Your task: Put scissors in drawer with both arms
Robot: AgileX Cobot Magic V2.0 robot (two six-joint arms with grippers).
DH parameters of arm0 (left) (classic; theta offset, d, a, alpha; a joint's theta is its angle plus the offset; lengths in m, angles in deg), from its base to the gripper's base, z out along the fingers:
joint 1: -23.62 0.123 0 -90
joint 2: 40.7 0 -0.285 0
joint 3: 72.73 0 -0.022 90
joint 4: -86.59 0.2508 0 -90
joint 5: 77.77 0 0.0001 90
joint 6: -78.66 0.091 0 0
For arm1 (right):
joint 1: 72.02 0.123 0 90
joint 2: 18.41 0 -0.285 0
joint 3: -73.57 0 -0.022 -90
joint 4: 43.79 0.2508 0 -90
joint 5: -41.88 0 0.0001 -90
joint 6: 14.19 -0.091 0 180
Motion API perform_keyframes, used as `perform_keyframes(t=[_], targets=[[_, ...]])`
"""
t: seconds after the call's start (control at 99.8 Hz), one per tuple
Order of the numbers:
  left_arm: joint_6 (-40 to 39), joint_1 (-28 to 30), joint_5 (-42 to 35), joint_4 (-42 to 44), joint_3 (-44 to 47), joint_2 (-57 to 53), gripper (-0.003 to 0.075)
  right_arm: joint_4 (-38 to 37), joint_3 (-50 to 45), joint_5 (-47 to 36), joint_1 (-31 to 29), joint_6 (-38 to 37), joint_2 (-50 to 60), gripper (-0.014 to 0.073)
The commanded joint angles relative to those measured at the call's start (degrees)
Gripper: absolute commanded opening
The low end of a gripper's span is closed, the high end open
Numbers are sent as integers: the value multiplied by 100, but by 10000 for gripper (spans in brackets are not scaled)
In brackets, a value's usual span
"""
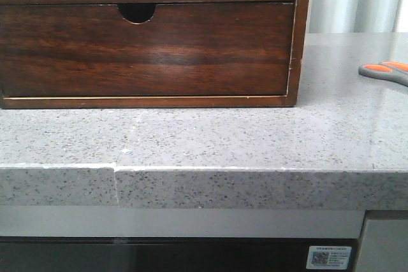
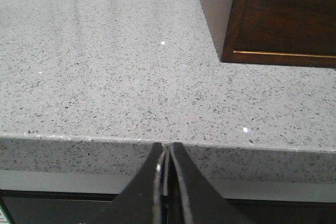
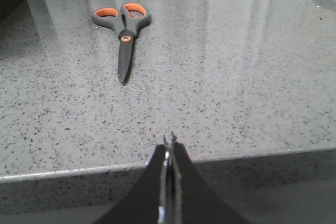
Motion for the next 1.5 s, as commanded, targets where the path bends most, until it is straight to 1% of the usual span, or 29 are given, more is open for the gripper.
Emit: perform_keyframes(t=[0.0, 0.311, 0.381, 0.471, 0.811, 0.922, 1.012, 1.082, 1.212, 1.382, 1.493], targets=[[-45, -27, -180, 0, 135, -170, -19, -15, -52, -172, -36, 17, 115, -61], [-45, -27, -193, 0, 135, -170, -19, -15, -52, -172, -36, 17, 115, -61], [-45, -27, -218, 218, 135, -170, -19, -15, -52, -172, -36, 17, 115, -61], [-45, -27, -218, 758, 135, -170, -19, -15, -52, -172, -36, 17, 115, -61], [-45, -27, -323, 830, 135, -170, -19, -76, -52, -230, -36, 17, 115, -61], [-45, -27, -394, 830, 135, -170, -19, -114, -52, -439, -36, 17, 115, -61], [-45, -27, -740, 801, 135, -170, -19, -17, -52, -854, -36, 17, 115, -61], [-45, -27, -820, 780, 135, -170, -19, 20, -52, -1077, -36, 17, 115, -61], [-45, -27, -859, 780, 135, -170, -19, 20, -52, -1182, -36, -2, 115, -61], [-45, -27, -1243, 756, 135, -170, -19, 20, -52, -1195, -36, -2, 115, -61], [-45, -27, -1355, 606, 135, -170, -19, 20, -52, -1389, -36, -2, 115, -61]])
